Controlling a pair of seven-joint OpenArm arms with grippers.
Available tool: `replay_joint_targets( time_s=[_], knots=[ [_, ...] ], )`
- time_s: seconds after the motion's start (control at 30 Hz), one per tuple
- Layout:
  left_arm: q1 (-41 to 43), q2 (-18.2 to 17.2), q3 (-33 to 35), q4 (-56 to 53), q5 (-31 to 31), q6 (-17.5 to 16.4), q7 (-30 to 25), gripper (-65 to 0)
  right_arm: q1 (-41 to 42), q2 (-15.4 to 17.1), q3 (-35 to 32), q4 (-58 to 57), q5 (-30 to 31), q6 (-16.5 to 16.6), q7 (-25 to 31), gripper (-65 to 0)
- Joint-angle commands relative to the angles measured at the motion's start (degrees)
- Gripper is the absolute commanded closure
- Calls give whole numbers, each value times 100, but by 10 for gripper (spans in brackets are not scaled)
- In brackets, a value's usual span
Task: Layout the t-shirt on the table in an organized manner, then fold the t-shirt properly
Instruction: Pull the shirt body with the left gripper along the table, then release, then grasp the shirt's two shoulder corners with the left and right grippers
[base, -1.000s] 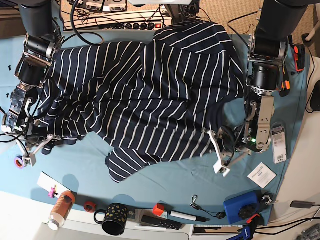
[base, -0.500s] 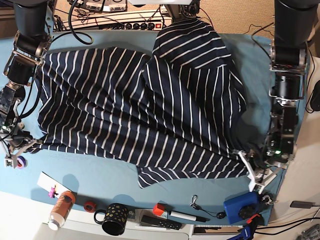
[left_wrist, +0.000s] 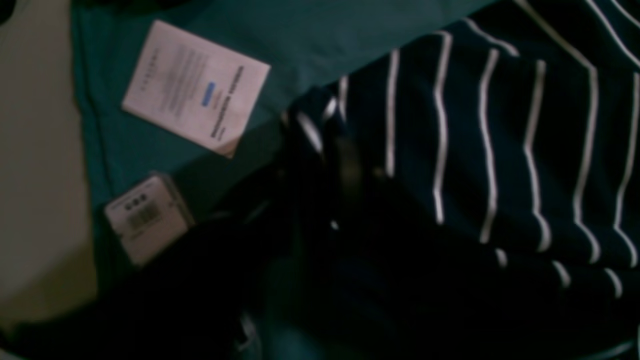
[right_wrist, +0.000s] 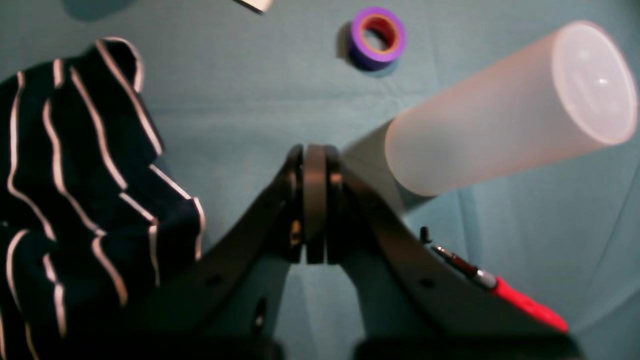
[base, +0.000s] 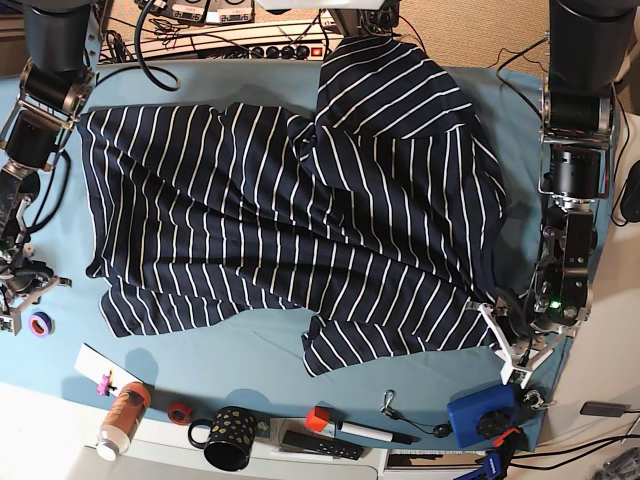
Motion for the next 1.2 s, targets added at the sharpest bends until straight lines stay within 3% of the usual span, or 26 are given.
replay_joint_targets(
  time_s=[0.0, 0.13, 0.2, 0.3, 0.43, 0.63, 0.7, 0.8, 1.03, 1.17],
  knots=[
    [-221, -61, -33, 103, -13, 63, -146, -205, 162, 129, 22, 103, 164, 68, 90, -70],
    [-236, -59, -33, 155, -144, 232, -144, -219, 162, 127, 22, 103, 979, 142, -55, -81],
    [-236, -59, -33, 219, -420, 20, -136, -219, 164, 127, 24, 103, 1294, 214, -70, -81],
    [-236, -59, -33, 293, -752, -459, 101, -219, 164, 142, 28, 129, 1624, 590, -319, -81],
    [-216, -103, -35, 737, -1016, -525, 855, -217, 160, 142, 264, 354, 2337, 1064, -905, -81],
    [-190, -173, -140, 2490, -1344, -352, 2000, -217, 160, 142, 1307, 1082, 3731, 1333, -2133, -81],
    [-59, -175, -247, 2909, -1266, -354, 2020, -217, 160, 144, 1626, 1410, 4170, 1366, -2715, -80],
    [361, -168, -470, 3244, -1270, -343, 2092, -217, 129, 234, 2004, 1825, 4297, 1451, -3481, -80],
    [2155, -170, -1808, 4413, -1311, -227, 2157, -217, -785, 649, 2677, 2181, 5169, 1449, -3481, -80],
    [3462, -168, -2719, 5292, -1849, -490, 2153, -217, -1464, 629, 3458, 2352, 5515, 1453, -3481, -80]
  ],
)
